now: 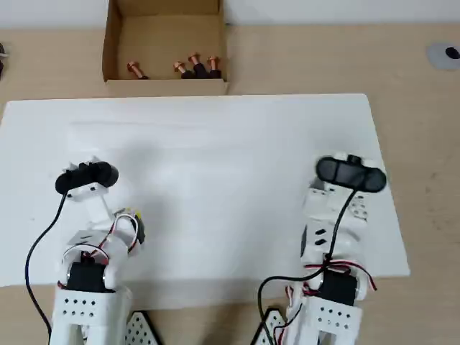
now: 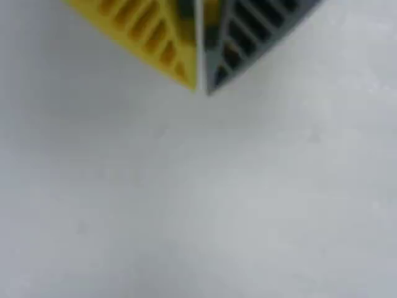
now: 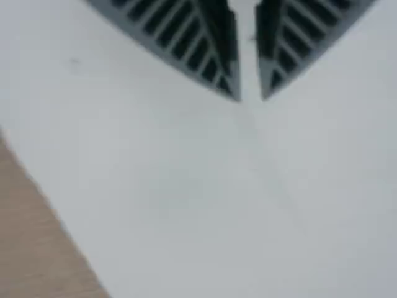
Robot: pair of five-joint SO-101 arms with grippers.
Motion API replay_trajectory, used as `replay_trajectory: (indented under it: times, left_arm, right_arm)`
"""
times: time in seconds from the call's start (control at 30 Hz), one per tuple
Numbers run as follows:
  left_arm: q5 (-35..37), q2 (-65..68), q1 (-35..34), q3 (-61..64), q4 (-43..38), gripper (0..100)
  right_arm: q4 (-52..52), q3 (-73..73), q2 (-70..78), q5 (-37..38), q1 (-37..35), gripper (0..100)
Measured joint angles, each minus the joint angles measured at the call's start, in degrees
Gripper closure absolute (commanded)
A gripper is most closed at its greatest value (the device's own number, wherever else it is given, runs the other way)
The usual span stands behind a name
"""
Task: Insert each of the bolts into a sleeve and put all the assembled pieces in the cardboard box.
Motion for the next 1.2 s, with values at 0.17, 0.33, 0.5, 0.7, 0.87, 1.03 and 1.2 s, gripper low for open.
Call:
replay_trajectory:
  times: [0.17, 0.33, 0.5, 0.7, 0.87, 1.03, 1.2]
  left_arm:
    - [0.00, 0.00, 0.00, 0.00, 0.00, 99]
    - [0.00, 0.00, 0.00, 0.00, 0.00, 99]
    - [0.00, 0.00, 0.00, 0.00, 0.00, 99]
    - [0.00, 0.00, 0.00, 0.00, 0.00, 99]
    - [0.00, 0.00, 0.00, 0.00, 0.00, 99]
    - [0.00, 0.00, 0.00, 0.00, 0.00, 99]
    - [0.00, 0.00, 0.00, 0.00, 0.00, 99]
  right_arm:
    - [0.79, 0.00, 0.00, 0.00, 0.70, 97.5]
    - [9.76, 0.00, 0.00, 0.00, 0.70, 97.5]
    - [16.53, 0.00, 0.00, 0.00, 0.70, 97.5]
    - [18.64, 0.00, 0.00, 0.00, 0.70, 97.5]
    - [18.64, 0.00, 0.00, 0.00, 0.70, 97.5]
    - [18.64, 0.00, 0.00, 0.00, 0.70, 97.5]
    - [18.64, 0.00, 0.00, 0.00, 0.70, 97.5]
